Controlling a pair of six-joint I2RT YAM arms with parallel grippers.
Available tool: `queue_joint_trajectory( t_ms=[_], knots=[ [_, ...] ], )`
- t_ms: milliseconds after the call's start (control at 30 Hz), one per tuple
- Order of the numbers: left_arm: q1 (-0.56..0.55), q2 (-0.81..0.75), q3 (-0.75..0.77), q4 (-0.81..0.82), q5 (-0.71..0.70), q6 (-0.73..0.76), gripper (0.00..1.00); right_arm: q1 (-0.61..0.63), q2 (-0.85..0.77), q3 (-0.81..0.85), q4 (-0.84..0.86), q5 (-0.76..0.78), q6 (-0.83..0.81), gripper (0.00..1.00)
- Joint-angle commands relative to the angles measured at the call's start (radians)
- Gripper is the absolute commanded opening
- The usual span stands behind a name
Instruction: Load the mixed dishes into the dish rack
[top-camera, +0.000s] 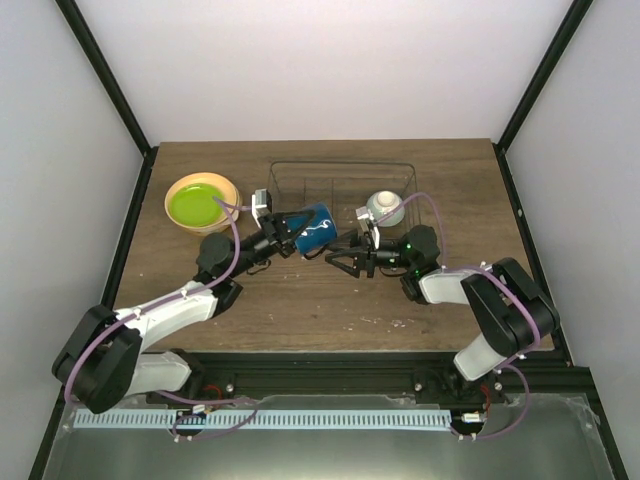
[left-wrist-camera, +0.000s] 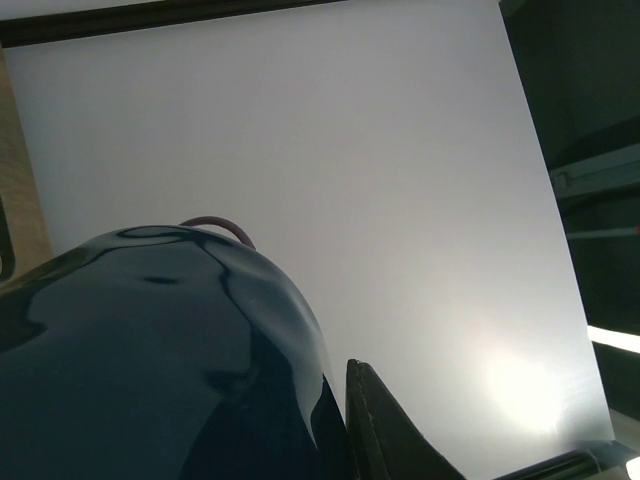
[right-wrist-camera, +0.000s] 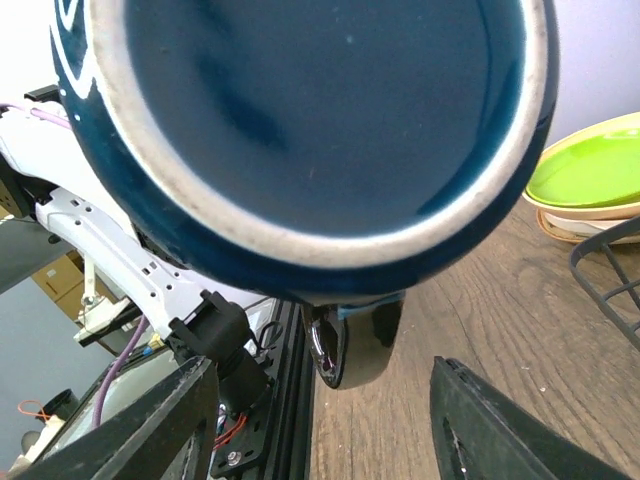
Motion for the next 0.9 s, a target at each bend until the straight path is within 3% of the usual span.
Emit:
queue_joint_trajectory(
  t_ms=[0, 633, 867],
  knots=[
    [-0.011, -0.018, 0.008, 0.080, -0.022, 0.021, 0.00, 0.013, 0.006, 0.041, 0.022, -0.013, -0.008, 0.58],
    [-0.029, 0.048, -0.008, 0.165, -0.044, -0.006, 0.00, 0.026, 0.041, 0.073, 0.051, -0.025, 0.003, 0.43],
    [-0.029, 0.056, -0.007, 0.171, -0.036, -0.010, 0.00, 0.027, 0.043, 0.070, 0.046, -0.029, -0.008, 0.29]
  ],
)
